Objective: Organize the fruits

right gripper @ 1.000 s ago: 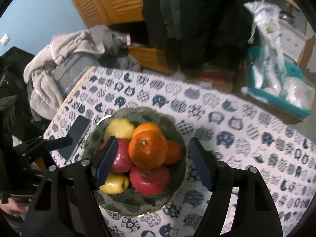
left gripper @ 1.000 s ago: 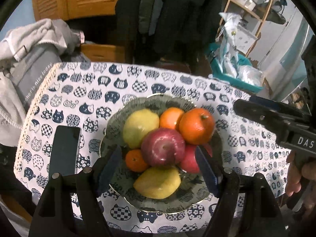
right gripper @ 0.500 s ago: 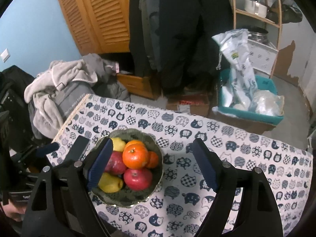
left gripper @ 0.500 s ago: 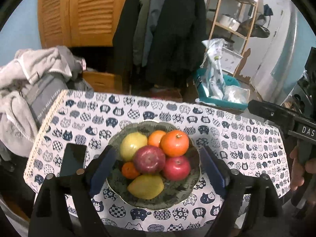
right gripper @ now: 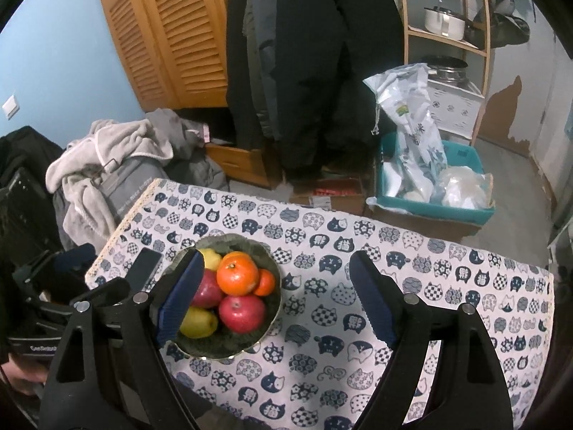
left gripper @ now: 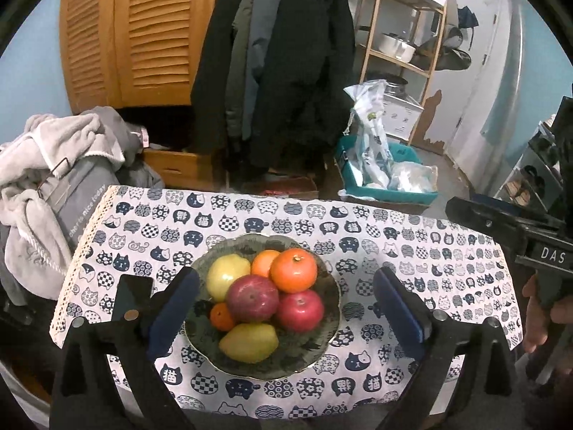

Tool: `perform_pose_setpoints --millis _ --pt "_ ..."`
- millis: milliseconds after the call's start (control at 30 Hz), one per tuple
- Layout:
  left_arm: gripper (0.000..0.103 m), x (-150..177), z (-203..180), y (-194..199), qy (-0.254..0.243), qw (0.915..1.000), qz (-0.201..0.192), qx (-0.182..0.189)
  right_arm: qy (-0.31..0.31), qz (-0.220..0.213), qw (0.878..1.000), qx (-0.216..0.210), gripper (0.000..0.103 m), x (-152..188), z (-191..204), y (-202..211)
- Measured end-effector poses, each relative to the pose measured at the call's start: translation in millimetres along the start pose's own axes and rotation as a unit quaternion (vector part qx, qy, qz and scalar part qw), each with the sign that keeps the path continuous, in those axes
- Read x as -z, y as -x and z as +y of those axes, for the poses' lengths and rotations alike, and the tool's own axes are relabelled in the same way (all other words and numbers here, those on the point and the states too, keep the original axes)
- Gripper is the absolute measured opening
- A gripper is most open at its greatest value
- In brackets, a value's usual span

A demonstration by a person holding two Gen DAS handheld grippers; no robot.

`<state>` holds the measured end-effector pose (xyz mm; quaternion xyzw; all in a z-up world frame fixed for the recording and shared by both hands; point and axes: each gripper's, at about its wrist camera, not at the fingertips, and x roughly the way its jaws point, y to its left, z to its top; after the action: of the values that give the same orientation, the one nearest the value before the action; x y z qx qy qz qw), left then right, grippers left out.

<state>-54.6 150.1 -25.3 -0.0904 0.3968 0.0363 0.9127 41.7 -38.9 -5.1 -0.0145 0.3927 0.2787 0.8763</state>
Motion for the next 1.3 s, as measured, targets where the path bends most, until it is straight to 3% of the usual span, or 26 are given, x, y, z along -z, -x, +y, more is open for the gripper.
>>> perform_pose_setpoints --millis 367,1300 --pt "0.1 -5.5 -18.8 2.5 -0.025 0.9997 -0.002 -0.003 0.009 0.0 1.0 -0.001 0.082 7.3 -0.1 3.8" --pt "0.1 -4.3 -24.5 1.5 -0.042 0.999 0.001 -0.019 0.017 0.002 1.0 0.002 0.082 10.6 2.8 2.9"
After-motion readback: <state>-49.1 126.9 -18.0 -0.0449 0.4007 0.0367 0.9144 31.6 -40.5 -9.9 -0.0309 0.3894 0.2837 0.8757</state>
